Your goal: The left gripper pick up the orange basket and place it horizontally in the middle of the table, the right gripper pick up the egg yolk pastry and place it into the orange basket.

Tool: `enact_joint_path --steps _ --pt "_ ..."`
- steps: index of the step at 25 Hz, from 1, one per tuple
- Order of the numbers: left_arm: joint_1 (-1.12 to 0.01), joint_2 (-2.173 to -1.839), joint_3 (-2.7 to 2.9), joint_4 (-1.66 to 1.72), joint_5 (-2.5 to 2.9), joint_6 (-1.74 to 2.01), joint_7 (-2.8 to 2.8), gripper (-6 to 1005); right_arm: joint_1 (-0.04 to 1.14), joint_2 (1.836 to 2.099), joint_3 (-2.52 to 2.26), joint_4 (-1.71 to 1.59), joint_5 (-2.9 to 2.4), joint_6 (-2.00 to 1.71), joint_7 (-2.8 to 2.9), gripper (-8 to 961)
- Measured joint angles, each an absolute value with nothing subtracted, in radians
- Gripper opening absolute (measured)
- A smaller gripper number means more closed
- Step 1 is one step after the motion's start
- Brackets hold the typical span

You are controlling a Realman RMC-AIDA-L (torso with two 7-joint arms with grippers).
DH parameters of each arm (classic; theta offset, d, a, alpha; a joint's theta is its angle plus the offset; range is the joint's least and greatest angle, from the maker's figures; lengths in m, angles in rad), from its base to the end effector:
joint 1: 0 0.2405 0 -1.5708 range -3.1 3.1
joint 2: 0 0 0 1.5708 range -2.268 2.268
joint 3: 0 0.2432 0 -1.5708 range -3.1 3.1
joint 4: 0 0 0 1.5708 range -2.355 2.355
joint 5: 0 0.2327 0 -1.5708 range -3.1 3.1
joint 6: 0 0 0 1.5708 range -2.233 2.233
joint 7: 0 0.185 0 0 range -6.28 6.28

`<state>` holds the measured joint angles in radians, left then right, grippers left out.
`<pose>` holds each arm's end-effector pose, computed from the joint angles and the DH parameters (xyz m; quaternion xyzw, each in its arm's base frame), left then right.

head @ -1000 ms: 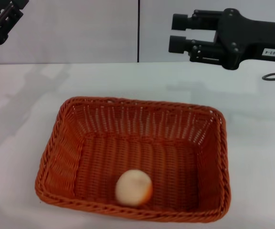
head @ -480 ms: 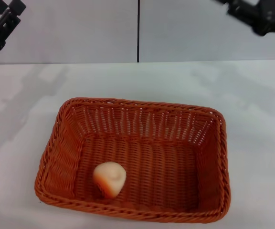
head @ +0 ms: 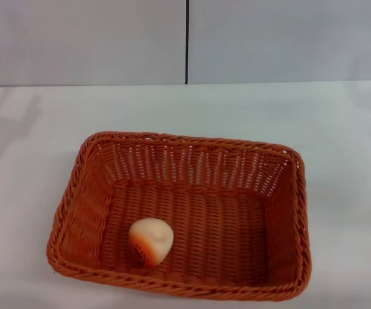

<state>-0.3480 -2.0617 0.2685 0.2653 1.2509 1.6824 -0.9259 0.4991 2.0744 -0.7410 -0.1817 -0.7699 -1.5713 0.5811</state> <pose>-0.3184 0.3259 0.0904 -0.6367 -0.2111 -0.5478 0.5000 0.2604 0.3829 0.0598 -0.6572 0.1196 0.5176 0.5347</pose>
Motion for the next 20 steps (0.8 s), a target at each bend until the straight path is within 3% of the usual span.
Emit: enact_joint_path --steps 20 --pt "-0.308 -2.059 0.267 0.26 1.203 1.687 -0.71 726 0.507 2.081 -0.683 -0.097 -0.635 -1.543 0.383 553"
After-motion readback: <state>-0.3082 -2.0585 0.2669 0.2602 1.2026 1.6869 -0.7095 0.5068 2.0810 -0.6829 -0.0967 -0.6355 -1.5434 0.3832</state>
